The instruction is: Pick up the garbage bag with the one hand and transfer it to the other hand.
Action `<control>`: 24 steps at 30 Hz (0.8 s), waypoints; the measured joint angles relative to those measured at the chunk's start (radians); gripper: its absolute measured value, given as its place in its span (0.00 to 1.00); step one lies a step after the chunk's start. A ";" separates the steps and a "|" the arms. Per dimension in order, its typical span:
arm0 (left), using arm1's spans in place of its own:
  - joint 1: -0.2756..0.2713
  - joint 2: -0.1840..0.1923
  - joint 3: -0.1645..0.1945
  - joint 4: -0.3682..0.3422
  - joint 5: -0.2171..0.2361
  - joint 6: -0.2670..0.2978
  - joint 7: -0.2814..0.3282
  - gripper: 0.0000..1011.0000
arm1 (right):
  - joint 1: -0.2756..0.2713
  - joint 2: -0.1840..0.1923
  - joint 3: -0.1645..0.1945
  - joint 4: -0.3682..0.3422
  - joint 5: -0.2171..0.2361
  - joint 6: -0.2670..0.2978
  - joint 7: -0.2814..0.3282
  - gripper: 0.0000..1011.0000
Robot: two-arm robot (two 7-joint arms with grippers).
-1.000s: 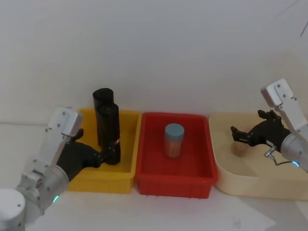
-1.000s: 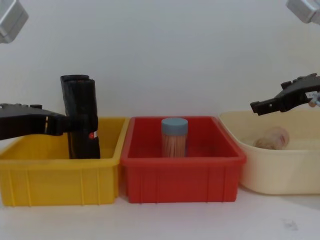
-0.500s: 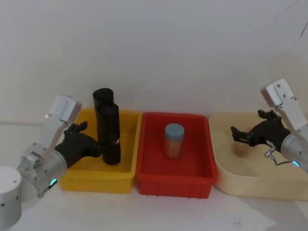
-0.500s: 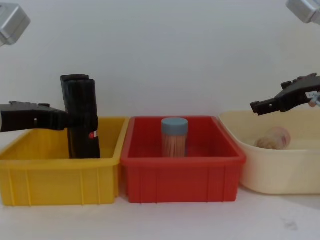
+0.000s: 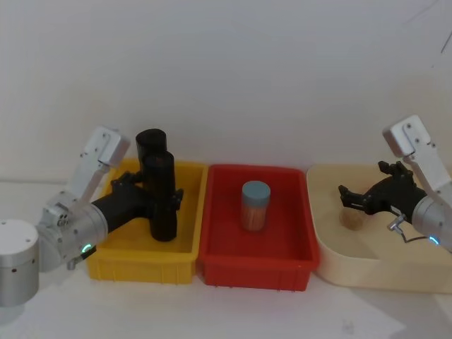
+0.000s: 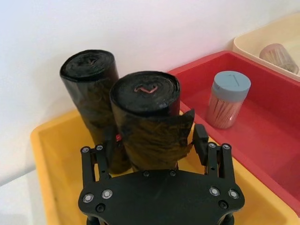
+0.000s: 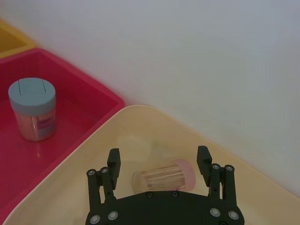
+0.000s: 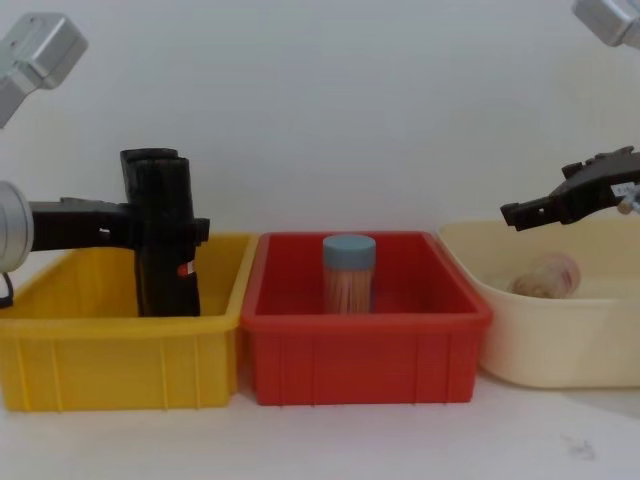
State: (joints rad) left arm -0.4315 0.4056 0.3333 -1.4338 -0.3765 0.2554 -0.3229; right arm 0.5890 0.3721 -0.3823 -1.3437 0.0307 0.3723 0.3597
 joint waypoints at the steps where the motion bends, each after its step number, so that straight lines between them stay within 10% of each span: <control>1: -0.005 -0.001 0.002 0.006 -0.001 -0.001 -0.006 0.96 | 0.000 0.000 0.000 0.000 0.000 0.000 0.000 0.99; 24: -0.052 -0.009 0.018 0.059 -0.007 -0.015 -0.049 0.53 | 0.000 0.000 0.000 0.000 0.000 0.000 0.000 0.99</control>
State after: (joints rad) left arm -0.4835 0.3962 0.3513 -1.3744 -0.3830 0.2408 -0.3723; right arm 0.5890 0.3721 -0.3824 -1.3437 0.0307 0.3722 0.3597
